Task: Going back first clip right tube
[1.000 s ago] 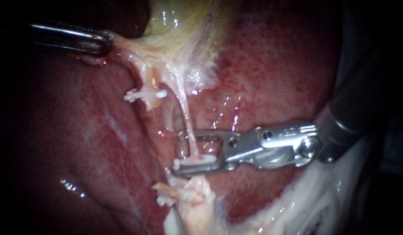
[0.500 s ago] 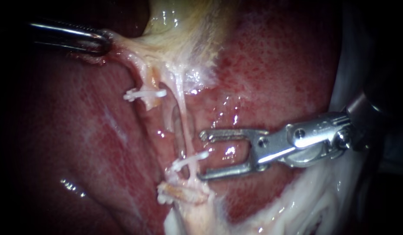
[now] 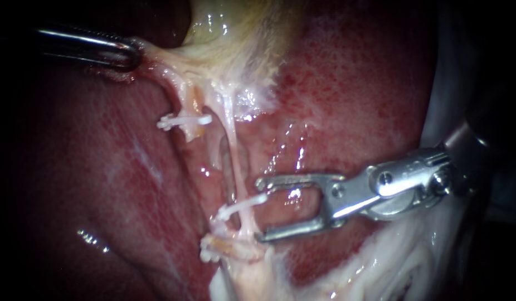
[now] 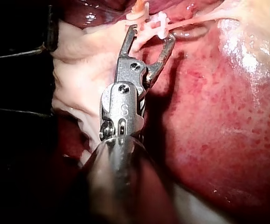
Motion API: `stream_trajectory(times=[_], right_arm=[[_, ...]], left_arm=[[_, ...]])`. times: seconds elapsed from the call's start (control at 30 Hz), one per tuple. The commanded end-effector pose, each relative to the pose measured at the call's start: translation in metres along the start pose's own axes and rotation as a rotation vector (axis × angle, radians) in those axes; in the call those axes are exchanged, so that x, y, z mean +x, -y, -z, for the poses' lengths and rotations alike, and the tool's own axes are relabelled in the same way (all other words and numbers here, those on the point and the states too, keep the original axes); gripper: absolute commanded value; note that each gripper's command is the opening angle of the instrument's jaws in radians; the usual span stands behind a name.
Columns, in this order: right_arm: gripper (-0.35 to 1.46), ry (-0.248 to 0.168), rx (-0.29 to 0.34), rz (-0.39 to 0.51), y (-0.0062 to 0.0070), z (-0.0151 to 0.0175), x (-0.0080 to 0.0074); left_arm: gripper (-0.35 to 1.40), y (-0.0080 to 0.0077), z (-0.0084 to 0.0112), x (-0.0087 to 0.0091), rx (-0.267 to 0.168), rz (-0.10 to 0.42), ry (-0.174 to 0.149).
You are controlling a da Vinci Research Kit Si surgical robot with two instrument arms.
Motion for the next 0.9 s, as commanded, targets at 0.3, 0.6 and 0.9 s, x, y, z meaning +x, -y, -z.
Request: stream_trajectory(times=[0.3,0.6,0.9], right_arm=[[0.5,0.088,-0.08,0.062,-0.0007,0.004,0.0008],[0.5,0.118,-0.113,0.088,-0.0019,0.0064,0.001],[0.5,0.104,-0.105,0.09,-0.0021,0.0074,0.001]], left_arm=[[-0.35,0.0001,-0.0002,-0.0001,0.002,0.0,0.0],[-0.35,0.0002,-0.0016,-0.0011,0.002,-0.005,0.0],[-0.35,0.0005,-0.0047,-0.0028,-0.007,-0.011,0.022]])
